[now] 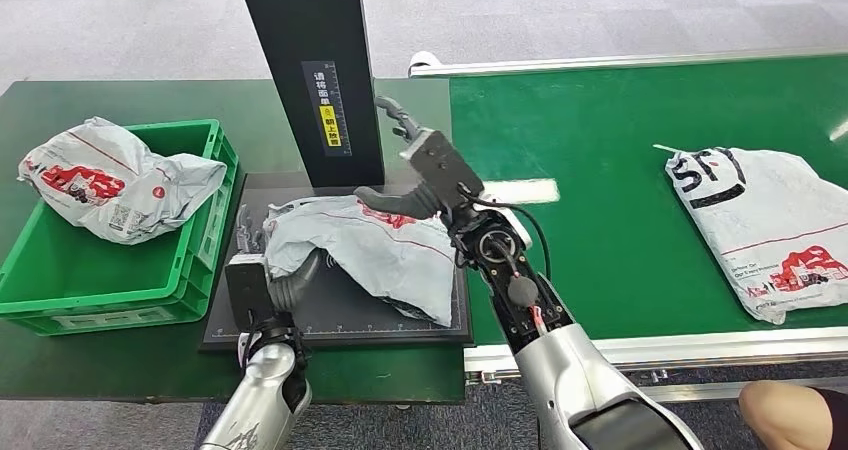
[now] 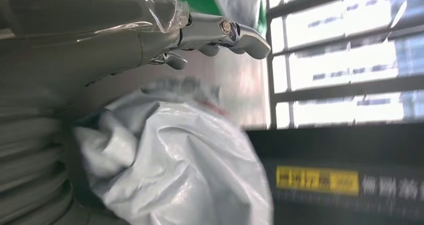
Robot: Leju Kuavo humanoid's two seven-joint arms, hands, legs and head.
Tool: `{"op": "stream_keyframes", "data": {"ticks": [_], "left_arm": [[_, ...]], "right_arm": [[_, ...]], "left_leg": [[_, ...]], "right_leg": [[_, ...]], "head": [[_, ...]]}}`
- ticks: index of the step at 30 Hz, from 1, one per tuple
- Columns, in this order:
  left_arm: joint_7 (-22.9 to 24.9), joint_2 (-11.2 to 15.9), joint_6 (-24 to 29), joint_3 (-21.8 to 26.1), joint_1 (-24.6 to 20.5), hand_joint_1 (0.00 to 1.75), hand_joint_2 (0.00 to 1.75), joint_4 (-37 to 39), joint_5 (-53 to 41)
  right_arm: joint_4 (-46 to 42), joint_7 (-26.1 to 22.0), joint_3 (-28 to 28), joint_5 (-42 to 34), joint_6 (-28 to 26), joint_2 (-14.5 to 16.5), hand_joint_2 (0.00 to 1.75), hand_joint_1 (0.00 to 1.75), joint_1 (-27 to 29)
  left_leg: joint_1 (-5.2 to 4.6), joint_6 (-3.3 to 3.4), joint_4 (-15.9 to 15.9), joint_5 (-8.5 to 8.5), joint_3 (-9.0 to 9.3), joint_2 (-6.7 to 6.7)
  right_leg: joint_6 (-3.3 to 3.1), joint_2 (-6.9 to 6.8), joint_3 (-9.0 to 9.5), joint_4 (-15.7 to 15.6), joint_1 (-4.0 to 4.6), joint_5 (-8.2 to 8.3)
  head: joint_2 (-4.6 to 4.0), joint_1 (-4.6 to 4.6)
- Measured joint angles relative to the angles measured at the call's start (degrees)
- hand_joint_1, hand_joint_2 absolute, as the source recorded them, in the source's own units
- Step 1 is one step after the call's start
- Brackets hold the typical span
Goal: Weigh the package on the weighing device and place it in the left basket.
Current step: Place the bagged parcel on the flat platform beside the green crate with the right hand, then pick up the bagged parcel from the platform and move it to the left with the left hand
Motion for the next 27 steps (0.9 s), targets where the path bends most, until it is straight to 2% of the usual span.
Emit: {"op": "stream_keyframes", "data": {"ticks": [4,8,12,15,18,20,27], "left_arm": [[-0.14,2.12,1.32,3.23,2.29,0.00,1.75,-5.99,-4.53],[2.49,4.92,-2.46,6.80,5.85,0.00,1.75,-16.55,-15.45],[5.19,6.41,-5.67,6.56,7.95,0.00,1.75,-23.10,-25.44],[7.51,7.38,-7.21,3.74,8.63,0.00,1.75,-24.69,-34.98],[9.47,7.84,-9.22,-1.28,7.82,0.00,1.75,-23.16,-44.57],[10.38,7.88,-10.69,-4.66,5.86,0.00,1.75,-19.76,-47.47],[10.06,7.91,-11.41,-12.28,0.33,0.00,1.75,-5.57,-48.53]], "right_arm": [[-11.94,-0.16,-1.57,-4.56,-0.97,-2.76,1.75,0.00,7.55],[-26.01,-1.08,-5.44,-7.98,-2.99,-6.50,1.75,0.00,18.18],[-33.75,-3.74,-9.97,-9.86,-4.45,-9.33,1.75,0.00,26.13],[-37.81,-5.19,-13.17,-9.68,-4.50,-10.21,1.75,0.00,31.74],[-41.16,-6.30,-16.06,-8.98,-4.22,-10.33,1.75,0.00,37.16],[-42.52,-6.55,-17.49,-8.90,-3.81,-10.34,1.75,0.00,39.40],[-43.15,-7.33,-19.72,-11.23,-3.50,-11.03,1.75,0.00,40.88]], "left_leg": [[0.02,-0.01,0.00,-0.01,0.00,-0.02],[0.03,-0.03,-0.01,-0.07,-0.04,-0.04],[0.00,-0.02,-0.01,-0.10,-0.03,-0.03],[0.00,-0.01,0.00,-0.10,0.03,-0.10],[0.00,-0.01,0.00,-0.10,0.02,-0.18],[-0.01,0.00,0.00,-0.10,0.03,-0.11],[-0.01,0.01,0.00,-0.07,0.14,-0.01]], "right_leg": [[0.00,-0.02,0.00,-0.01,0.02,-0.03],[0.00,-0.04,-0.04,-0.04,0.03,-0.06],[0.01,-0.03,-0.02,-0.07,0.00,-0.08],[0.02,-0.12,0.05,-0.10,-0.01,-0.09],[0.03,-0.19,0.07,-0.10,-0.02,-0.09],[0.02,-0.15,0.09,-0.09,-0.02,-0.07],[0.00,-0.07,0.15,-0.09,-0.02,-0.02]], "head": [[0.00,0.01],[0.01,-0.01],[0.01,0.01],[0.00,0.01],[0.00,-0.01],[0.01,-0.01],[0.02,-0.01]]}}
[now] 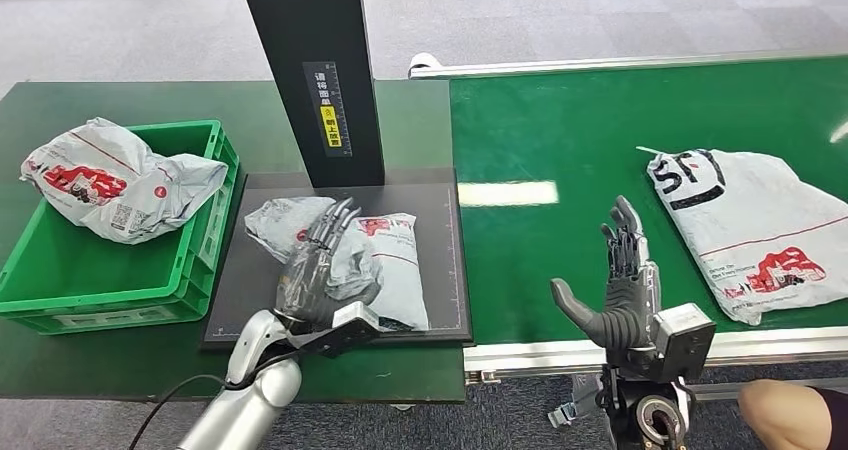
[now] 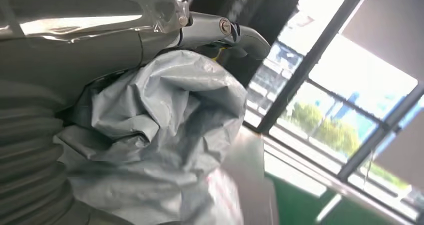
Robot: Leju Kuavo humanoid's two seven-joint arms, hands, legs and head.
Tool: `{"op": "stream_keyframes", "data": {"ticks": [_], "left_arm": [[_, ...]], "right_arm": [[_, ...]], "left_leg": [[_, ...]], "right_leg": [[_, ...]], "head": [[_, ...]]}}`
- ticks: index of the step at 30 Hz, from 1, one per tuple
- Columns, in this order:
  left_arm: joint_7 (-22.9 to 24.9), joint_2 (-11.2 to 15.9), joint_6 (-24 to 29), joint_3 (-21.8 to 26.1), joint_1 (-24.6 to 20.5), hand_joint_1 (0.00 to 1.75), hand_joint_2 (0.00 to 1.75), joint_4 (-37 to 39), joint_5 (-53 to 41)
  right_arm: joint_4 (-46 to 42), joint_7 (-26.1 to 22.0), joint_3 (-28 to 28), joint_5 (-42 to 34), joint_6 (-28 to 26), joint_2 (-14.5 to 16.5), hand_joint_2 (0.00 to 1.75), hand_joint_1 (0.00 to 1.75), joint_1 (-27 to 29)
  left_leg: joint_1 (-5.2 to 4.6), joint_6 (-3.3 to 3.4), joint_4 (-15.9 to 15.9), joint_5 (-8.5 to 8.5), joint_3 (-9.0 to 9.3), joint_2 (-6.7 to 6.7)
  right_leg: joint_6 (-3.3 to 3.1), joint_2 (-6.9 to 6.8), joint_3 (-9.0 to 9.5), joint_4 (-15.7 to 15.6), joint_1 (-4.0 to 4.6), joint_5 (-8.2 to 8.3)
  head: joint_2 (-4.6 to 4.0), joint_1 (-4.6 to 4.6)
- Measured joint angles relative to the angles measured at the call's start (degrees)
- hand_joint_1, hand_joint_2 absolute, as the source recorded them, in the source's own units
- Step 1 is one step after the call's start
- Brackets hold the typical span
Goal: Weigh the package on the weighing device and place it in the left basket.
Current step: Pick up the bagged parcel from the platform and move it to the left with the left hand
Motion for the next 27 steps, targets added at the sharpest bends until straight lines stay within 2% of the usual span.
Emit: {"op": "stream_keyframes", "data": {"ticks": [8,13,17,18,22,27], "left_arm": [[-1.37,-0.05,0.89,-4.83,-4.84,0.00,1.75,12.44,-0.16],[-1.75,-0.27,1.32,-5.89,-6.74,0.00,1.75,16.63,-0.02],[-1.85,-0.33,2.15,-6.41,-7.54,0.38,1.75,18.78,0.83],[-1.91,-0.33,2.75,-6.43,-7.63,0.38,1.75,19.28,1.13],[-2.11,-0.34,4.29,-6.43,-7.82,1.72,1.75,20.57,1.80],[-2.37,-0.15,7.37,-6.39,-7.97,1.75,1.75,20.89,3.45]], "right_arm": [[-1.89,-1.52,-0.70,-2.91,-2.00,-1.21,1.75,0.00,0.56],[-2.89,-1.71,-0.70,-3.14,-2.10,-1.56,1.75,0.00,0.99],[-3.20,-1.71,-0.70,-3.21,-2.64,-1.68,1.75,0.00,1.28],[-3.25,-1.71,-0.71,-3.22,-2.78,-1.70,1.75,0.00,1.37],[-3.32,-1.71,-0.70,-3.22,-2.92,-1.77,1.75,0.00,1.59],[-3.32,-1.28,-0.68,-3.25,-3.26,-1.94,1.75,0.00,1.74]], "left_leg": [[-0.01,0.00,0.00,0.00,0.06,-0.05],[-0.02,0.02,-0.01,0.01,0.23,-0.06],[-0.02,0.02,-0.01,0.01,0.42,-0.06],[-0.02,0.02,-0.02,0.01,0.44,-0.06],[-0.02,0.03,-0.02,0.01,0.49,-0.06],[-0.01,0.03,-0.02,0.01,0.54,-0.06]], "right_leg": [[0.01,-0.04,0.13,0.00,-0.01,-0.01],[0.01,-0.06,0.32,-0.01,-0.02,-0.01],[0.01,-0.06,0.51,-0.01,-0.02,-0.01],[0.01,-0.06,0.54,-0.01,-0.02,-0.01],[0.01,-0.06,0.59,0.00,-0.02,-0.01],[0.01,-0.06,0.66,0.00,-0.02,-0.01]], "head": [[-0.01,0.01],[-0.01,0.01],[-0.02,0.00],[-0.02,0.00],[-0.02,0.00],[-0.02,0.01]]}}
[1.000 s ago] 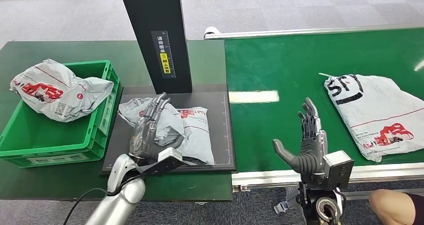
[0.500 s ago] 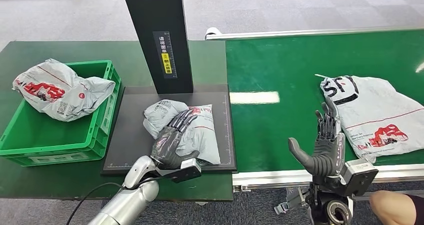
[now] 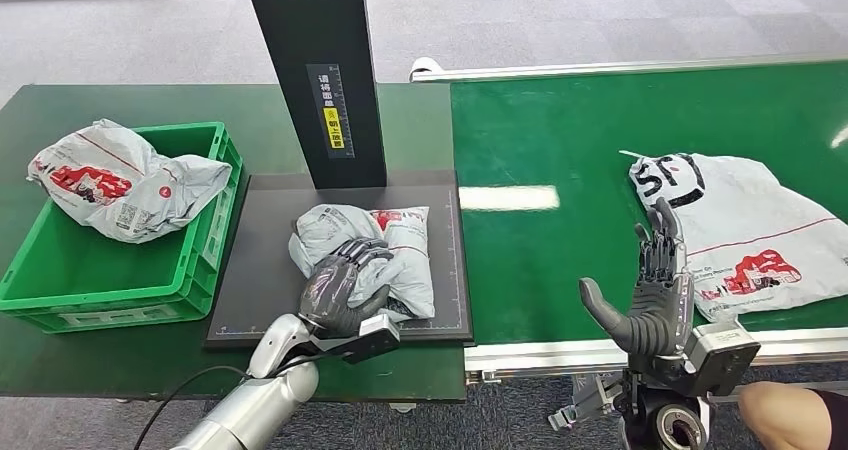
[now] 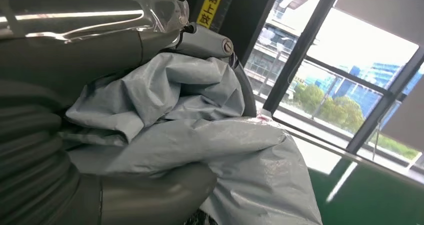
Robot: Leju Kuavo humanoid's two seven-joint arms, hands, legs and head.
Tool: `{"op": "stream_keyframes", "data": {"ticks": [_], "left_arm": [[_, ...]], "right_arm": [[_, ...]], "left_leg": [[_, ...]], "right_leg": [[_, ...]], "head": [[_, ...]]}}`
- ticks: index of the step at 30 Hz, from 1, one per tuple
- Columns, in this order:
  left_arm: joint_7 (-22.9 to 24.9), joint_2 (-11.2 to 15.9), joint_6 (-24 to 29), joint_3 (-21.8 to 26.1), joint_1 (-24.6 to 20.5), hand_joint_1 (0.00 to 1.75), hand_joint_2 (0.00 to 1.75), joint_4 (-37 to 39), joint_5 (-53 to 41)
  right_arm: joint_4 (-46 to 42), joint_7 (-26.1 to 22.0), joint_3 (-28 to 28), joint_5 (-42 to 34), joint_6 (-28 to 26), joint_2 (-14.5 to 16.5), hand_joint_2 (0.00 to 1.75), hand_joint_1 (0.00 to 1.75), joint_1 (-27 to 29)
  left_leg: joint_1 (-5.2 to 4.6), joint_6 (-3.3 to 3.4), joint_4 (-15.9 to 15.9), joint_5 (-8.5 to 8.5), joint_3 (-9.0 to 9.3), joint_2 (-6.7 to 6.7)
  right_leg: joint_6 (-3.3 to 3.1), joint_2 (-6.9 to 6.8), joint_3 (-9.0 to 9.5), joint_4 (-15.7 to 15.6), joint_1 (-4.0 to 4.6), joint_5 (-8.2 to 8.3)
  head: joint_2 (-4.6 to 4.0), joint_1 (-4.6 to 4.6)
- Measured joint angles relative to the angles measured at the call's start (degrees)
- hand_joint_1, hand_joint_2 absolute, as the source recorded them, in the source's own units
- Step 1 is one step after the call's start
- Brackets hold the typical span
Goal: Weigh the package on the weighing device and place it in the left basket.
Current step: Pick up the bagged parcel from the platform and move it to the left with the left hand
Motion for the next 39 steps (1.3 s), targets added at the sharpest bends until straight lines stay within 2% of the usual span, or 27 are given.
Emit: {"op": "stream_keyframes", "data": {"ticks": [6,12,15,31,34,39], "left_arm": [[0.40,2.13,3.81,1.31,0.02,1.75,1.75,-5.15,2.74],[0.82,5.29,8.49,6.18,-0.97,1.75,1.75,-14.95,4.91],[0.72,6.35,9.12,8.32,-1.92,1.75,1.75,-18.34,5.48],[-0.25,7.48,9.72,10.55,-2.06,1.75,1.75,-22.71,5.61],[-1.55,7.47,10.14,13.26,-2.40,1.75,1.75,-24.19,4.79],[-1.10,7.82,10.15,22.01,-6.48,1.75,1.75,-25.35,0.15]], "right_arm": [[-0.02,0.23,0.02,-0.29,-1.37,-0.25,1.75,0.00,0.95],[-0.20,0.04,0.02,-0.38,-2.26,-0.34,1.75,0.00,2.87],[-0.24,-0.03,0.02,-0.43,-2.57,-0.36,1.75,0.00,3.29],[-0.33,-0.03,0.01,-0.44,-2.87,-0.35,1.75,0.00,3.56],[-0.70,-0.04,-0.22,-0.43,-3.64,-0.27,1.75,0.00,4.23],[-2.54,-0.21,-1.38,-0.33,-4.51,0.16,1.75,0.00,6.05]], "left_leg": [[0.01,0.00,0.00,0.00,-0.05,0.01],[0.02,-0.02,0.00,0.02,-0.31,0.04],[0.02,-0.02,0.00,0.02,-0.40,0.03],[0.02,-0.01,0.01,0.01,-0.50,0.04],[0.01,-0.01,0.01,0.01,-0.51,0.04],[0.03,-0.02,0.00,0.02,-0.53,0.05]], "right_leg": [[0.00,0.02,-0.10,0.01,0.01,0.00],[-0.01,0.05,-0.42,0.03,0.03,0.01],[-0.01,0.05,-0.49,0.03,0.03,0.00],[-0.01,0.05,-0.60,0.03,0.02,0.01],[-0.01,0.05,-0.62,0.03,0.02,0.01],[-0.01,0.05,-0.64,0.03,0.03,0.01]], "head": [[-0.01,0.00],[0.00,0.00],[-0.01,0.00],[0.00,-0.01],[0.01,0.00],[0.00,0.00]]}}
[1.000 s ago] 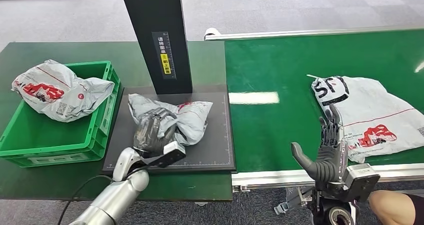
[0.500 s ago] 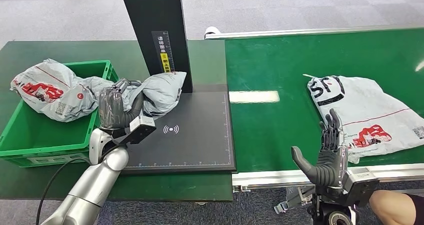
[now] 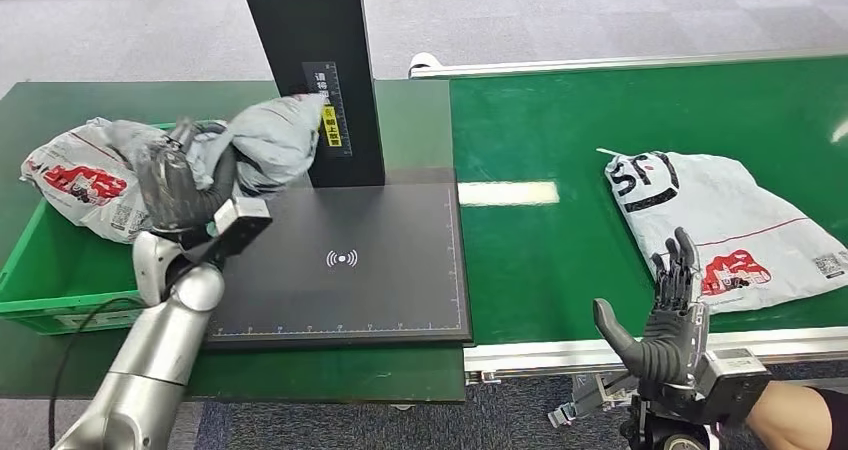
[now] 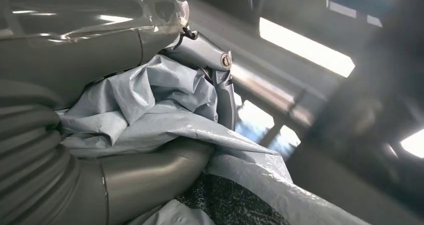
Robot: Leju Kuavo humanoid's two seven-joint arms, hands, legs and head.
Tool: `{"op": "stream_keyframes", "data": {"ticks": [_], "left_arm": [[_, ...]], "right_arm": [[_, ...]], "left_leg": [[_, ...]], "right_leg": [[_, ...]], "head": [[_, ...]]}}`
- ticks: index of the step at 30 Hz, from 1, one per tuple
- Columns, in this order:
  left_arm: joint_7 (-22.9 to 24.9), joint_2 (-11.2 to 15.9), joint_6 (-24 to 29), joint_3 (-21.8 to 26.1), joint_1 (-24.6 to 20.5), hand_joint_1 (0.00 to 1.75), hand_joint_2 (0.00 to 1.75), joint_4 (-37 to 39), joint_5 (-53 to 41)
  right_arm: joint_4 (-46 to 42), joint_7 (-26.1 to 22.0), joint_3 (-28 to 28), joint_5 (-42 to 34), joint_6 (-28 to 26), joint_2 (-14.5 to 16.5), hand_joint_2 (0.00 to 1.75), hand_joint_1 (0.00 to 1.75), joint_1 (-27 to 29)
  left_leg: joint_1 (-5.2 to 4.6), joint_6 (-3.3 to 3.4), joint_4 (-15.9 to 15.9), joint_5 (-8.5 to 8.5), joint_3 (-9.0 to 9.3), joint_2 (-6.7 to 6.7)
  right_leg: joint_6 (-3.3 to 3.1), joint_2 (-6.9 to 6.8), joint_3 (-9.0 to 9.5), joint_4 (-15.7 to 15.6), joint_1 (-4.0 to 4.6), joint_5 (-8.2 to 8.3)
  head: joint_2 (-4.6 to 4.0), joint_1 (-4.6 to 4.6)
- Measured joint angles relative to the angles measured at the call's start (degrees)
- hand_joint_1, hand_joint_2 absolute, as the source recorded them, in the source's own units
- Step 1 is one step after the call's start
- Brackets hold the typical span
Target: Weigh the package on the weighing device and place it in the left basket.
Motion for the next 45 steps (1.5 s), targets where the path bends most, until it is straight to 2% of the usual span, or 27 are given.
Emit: {"op": "stream_keyframes", "data": {"ticks": [3,5,9,13,17,21,25,28,31,39,45], "left_arm": [[0.88,0.60,0.00,6.55,-3.89,1.75,1.75,1.40,-5.30],[2.71,1.44,0.00,11.68,-6.55,1.75,1.75,3.26,-13.13],[5.23,5.12,0.00,24.32,-11.15,1.75,1.75,8.70,-26.85],[4.42,8.61,0.00,34.77,-12.64,1.75,1.75,12.40,-30.59],[4.34,10.85,0.00,40.48,-12.58,1.75,1.75,14.46,-32.15],[4.22,12.33,0.00,43.13,-12.57,1.75,1.75,16.21,-32.48],[4.76,12.57,0.00,43.76,-12.57,0.00,1.75,17.71,-32.44],[4.75,12.57,0.00,42.76,-12.57,0.00,1.75,19.06,-28.68],[2.07,12.44,0.00,41.97,-12.56,0.00,1.75,20.20,-25.56],[-0.63,12.18,0.00,41.02,-12.57,0.00,1.75,21.50,-23.73],[-2.54,11.01,0.00,39.23,-12.38,0.00,1.75,21.27,-22.22]], "right_arm": [[-1.23,-0.11,-0.67,0.15,-0.29,0.32,1.75,0.00,0.99],[-1.82,-0.13,-0.95,0.26,-0.28,0.44,1.75,0.00,1.33],[-2.23,-0.03,-1.08,0.34,-0.25,0.64,1.75,0.00,1.60],[-2.22,0.17,-1.12,0.34,-0.17,0.66,1.75,0.00,1.64],[-2.12,0.28,-1.14,0.34,0.23,0.68,1.75,0.00,1.12],[-2.03,0.36,-1.14,0.34,0.38,0.70,1.75,0.00,0.65],[-2.03,0.36,-1.14,0.34,0.38,0.73,1.75,0.00,0.56],[-2.03,0.36,-1.15,0.35,0.35,0.78,1.75,0.00,0.57],[-2.03,0.36,-1.17,0.37,0.28,0.83,1.75,0.00,0.56],[-2.03,0.37,-1.44,0.42,0.02,0.90,1.75,0.00,0.56],[-2.03,0.36,-1.55,0.52,0.04,0.90,1.75,0.00,0.55]], "left_leg": [[0.02,-0.01,-0.01,0.01,-0.01,0.03],[0.03,-0.02,-0.02,0.02,-0.01,0.11],[0.05,-0.04,-0.03,0.00,0.02,0.52],[0.06,-0.07,-0.03,-0.02,-0.03,0.54],[0.06,-0.07,-0.03,-0.02,-0.14,0.40],[0.04,-0.07,-0.02,-0.01,-0.14,0.34],[0.04,-0.06,-0.02,-0.01,-0.13,0.24],[0.04,-0.07,-0.02,-0.01,-0.12,0.24],[0.05,-0.07,-0.02,-0.01,-0.12,0.24],[0.05,-0.07,-0.02,-0.01,-0.12,0.24],[0.04,-0.07,-0.02,-0.01,-0.12,0.24]], "right_leg": [[0.00,0.03,0.01,0.02,0.02,0.00],[-0.01,0.10,0.00,0.03,0.04,0.00],[-0.07,0.49,-0.10,0.06,0.07,0.05],[-0.07,0.55,-0.20,0.06,0.07,0.01],[-0.06,0.42,-0.20,0.05,0.07,-0.02],[-0.06,0.38,-0.20,0.02,0.05,-0.01],[-0.05,0.27,-0.17,0.02,0.05,0.00],[-0.05,0.27,-0.18,0.02,0.05,0.00],[-0.05,0.27,-0.19,0.02,0.06,0.00],[-0.05,0.27,-0.19,0.02,0.05,0.00],[-0.05,0.27,-0.18,0.02,0.05,0.01]], "head": [[0.01,0.00],[0.01,0.00],[0.01,-0.01],[0.01,0.00],[-0.01,0.02],[0.01,0.02],[-0.01,0.03],[0.00,0.01],[0.00,0.02],[0.01,0.02],[0.00,0.02]]}}
